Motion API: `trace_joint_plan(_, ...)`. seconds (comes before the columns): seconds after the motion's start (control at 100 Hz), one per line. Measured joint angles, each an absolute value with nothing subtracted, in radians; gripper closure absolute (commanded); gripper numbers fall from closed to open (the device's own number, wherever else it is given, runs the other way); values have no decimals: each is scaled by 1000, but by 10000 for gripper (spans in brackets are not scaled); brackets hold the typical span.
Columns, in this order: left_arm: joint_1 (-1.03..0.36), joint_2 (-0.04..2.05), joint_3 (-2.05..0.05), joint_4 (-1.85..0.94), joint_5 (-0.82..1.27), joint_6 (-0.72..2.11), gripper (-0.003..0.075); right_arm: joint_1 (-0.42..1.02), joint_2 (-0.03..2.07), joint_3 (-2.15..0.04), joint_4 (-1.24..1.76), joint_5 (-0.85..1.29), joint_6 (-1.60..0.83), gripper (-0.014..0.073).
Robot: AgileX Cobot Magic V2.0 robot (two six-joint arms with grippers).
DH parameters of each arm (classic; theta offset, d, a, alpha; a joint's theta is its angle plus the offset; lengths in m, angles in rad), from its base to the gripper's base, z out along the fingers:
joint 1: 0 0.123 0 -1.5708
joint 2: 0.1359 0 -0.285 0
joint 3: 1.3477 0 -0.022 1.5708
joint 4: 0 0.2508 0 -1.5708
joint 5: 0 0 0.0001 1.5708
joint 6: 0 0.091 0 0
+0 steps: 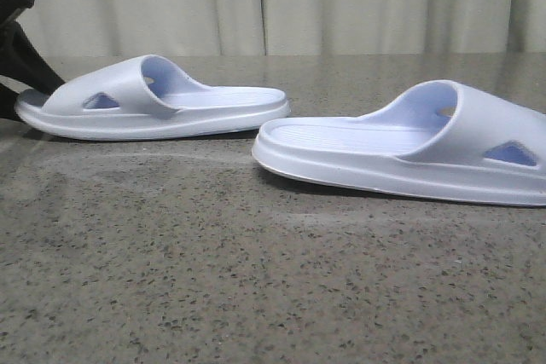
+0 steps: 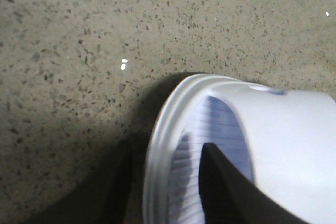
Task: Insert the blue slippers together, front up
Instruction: 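Lift both slippers off the table with both grippers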
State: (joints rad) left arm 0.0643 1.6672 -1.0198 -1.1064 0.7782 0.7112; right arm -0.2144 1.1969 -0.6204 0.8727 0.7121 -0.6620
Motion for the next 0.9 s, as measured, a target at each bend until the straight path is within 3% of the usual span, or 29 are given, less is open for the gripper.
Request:
trace_joint_plan(0.05, 64, 1669, -1020, -1106, 788, 718, 708, -214, 1197, -620, 873, 712, -663, 696)
trace_joint_plan(0.3, 68, 1644, -1019, -1108, 803, 744, 705, -214, 1197, -620, 873, 712, -663, 696)
trace_joint_plan(0.6, 149, 1436, -893, -1070, 826, 763, 705, -274, 1066, -645, 904, 762, -672, 696)
trace_joint_plan(0.9, 269, 1342, -813, -1150, 940, 848, 705, -294, 944, -648, 1209, 857, -868, 696)
